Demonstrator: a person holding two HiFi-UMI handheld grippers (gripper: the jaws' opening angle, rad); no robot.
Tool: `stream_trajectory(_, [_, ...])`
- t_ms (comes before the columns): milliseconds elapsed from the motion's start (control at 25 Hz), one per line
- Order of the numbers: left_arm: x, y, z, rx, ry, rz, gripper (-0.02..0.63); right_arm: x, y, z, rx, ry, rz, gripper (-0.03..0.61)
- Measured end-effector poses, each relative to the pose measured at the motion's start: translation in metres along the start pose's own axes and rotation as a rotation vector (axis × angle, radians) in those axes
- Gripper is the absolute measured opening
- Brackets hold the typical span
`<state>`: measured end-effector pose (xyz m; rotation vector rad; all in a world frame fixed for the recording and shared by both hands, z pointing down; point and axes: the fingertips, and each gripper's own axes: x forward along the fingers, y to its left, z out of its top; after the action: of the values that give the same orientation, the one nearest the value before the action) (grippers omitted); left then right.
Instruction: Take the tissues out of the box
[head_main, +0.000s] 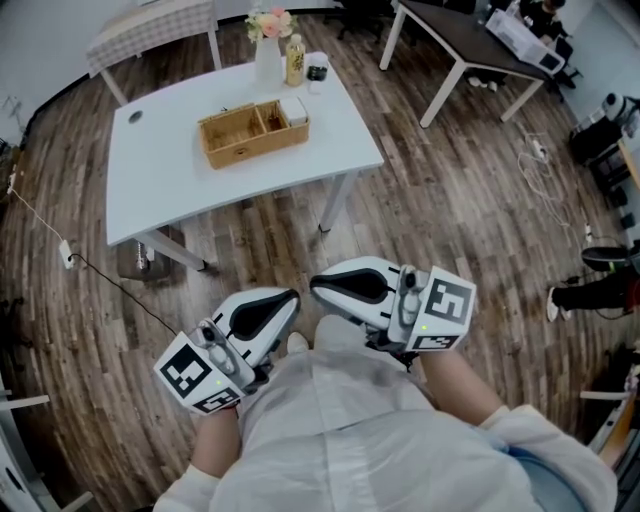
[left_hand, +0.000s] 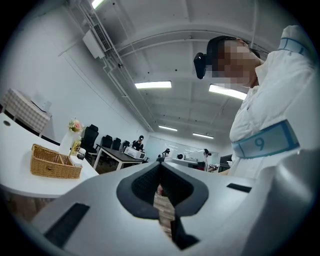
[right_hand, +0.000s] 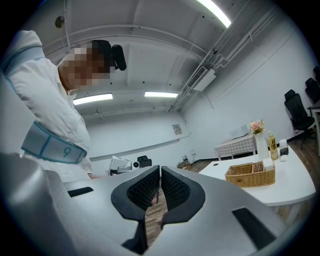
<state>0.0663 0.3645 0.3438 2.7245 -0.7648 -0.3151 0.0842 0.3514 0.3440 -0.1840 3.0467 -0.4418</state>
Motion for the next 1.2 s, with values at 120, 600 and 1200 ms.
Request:
stream_trajectory(120, [-0.001,0.000,-0.001,-0.001,0.005,-0.003,0.002,0.000,0.000,0.002,-0.002,-0.004,-0.007,0.034])
stream_trajectory(600, [0.010,0.041,0.005,-0.021,0.011,0.033,0.002,0.016,-0.048,0.004,0.042,-0.002,0.010,0.034])
stream_trajectory(1200, [0.067,0.155,0.030,-0.049,0.017,0.068,0.002,0.050,-0.166,0.036,0.062,0.007,0.026,0.034])
